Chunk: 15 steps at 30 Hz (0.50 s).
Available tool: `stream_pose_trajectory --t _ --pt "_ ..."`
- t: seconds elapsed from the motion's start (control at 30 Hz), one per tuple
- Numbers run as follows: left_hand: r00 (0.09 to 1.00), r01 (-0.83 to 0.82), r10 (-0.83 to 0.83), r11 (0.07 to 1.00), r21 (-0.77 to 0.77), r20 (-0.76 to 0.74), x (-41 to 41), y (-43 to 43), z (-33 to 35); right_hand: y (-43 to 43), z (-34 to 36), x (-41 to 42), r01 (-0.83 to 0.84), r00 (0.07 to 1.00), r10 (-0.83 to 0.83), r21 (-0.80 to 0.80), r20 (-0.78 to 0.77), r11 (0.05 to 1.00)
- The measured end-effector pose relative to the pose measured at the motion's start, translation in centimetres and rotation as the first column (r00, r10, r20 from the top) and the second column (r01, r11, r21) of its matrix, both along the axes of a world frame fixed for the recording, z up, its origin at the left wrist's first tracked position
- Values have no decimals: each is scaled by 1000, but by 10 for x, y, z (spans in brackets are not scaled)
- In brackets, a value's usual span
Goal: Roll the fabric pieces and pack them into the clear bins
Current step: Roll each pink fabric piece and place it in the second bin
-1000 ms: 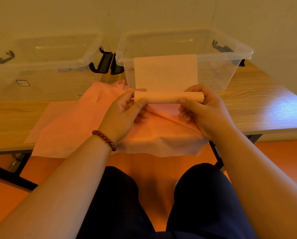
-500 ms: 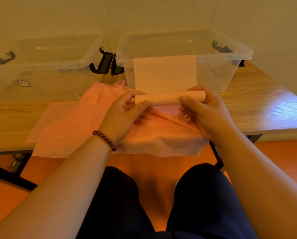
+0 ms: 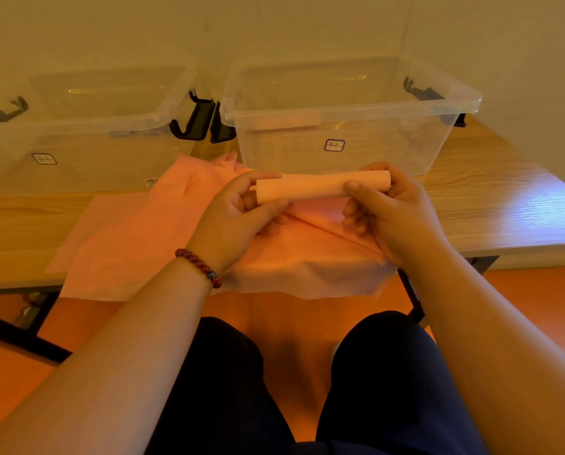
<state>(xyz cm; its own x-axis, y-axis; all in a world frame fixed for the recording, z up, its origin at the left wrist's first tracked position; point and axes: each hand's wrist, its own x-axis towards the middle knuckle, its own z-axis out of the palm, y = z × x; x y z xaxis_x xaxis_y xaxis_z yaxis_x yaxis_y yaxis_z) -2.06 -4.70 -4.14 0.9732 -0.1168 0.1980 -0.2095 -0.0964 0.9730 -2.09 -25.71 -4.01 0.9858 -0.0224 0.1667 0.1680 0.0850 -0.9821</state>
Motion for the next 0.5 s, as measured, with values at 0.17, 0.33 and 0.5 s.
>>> stream_pose_trajectory --t 0.17,0.33,0.5 --pt "997 -70 69 998 7 41 -2 -3 1 0 2 0 1 1000 -1 -11 -19 1000" --pt "979 -181 171 979 90 109 0 -5 3 4 5 0 27 998 -35 -169 -45 985" --pt "973 -229 222 957 177 57 9 -1 2 6 10 5 48 997 -64 -286 -48 957"
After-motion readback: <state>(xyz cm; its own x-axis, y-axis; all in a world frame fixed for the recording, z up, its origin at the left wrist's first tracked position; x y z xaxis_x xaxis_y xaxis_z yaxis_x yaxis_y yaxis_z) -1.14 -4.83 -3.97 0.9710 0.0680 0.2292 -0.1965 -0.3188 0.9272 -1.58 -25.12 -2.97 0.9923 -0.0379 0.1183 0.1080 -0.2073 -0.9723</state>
